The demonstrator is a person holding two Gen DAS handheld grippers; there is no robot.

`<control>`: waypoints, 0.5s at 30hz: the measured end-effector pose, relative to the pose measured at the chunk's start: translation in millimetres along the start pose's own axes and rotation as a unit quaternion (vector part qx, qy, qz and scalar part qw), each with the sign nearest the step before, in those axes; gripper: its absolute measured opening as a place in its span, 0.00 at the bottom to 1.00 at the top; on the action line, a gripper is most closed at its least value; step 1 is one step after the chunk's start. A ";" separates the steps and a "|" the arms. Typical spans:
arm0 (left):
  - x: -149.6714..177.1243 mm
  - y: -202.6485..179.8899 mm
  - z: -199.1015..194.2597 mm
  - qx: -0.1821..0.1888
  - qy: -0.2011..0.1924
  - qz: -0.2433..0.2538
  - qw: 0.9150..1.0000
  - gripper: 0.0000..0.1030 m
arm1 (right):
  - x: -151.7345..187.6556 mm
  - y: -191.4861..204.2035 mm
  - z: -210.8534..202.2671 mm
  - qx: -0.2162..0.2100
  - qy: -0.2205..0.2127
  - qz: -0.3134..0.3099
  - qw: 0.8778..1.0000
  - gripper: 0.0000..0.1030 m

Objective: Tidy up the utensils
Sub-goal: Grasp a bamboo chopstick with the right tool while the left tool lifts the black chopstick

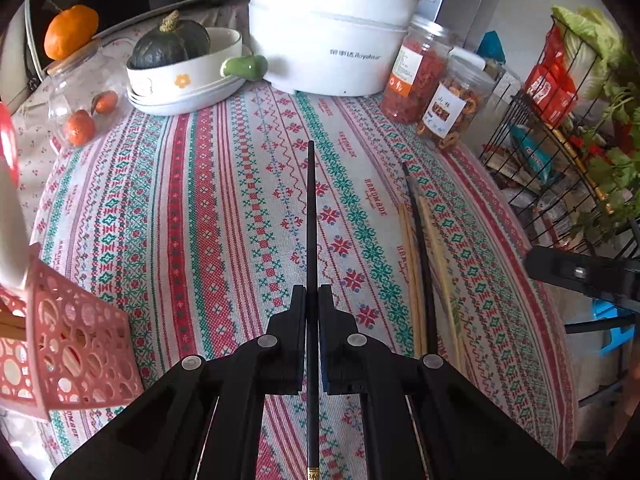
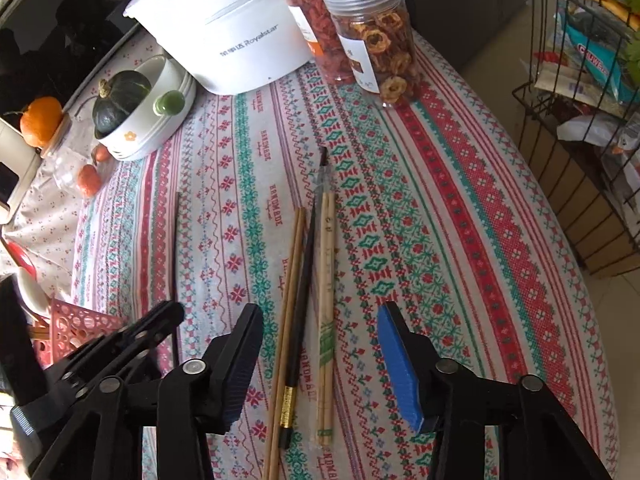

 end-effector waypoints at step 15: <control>30.2 51.8 -162.5 0.089 -0.149 -0.022 0.985 0.05 | -13.7 5.2 81.4 0.070 0.069 -0.060 0.993 0.29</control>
Point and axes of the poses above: each gripper's, at about its wrist camera, not at the fingertips, and z roughly the way its jaws point, y to its left, x to its underside, the point moved 7 cm from there along z, roughly the way its jaws point, and after that the axes turned 4 degrees about y, right-handed, at the moved point
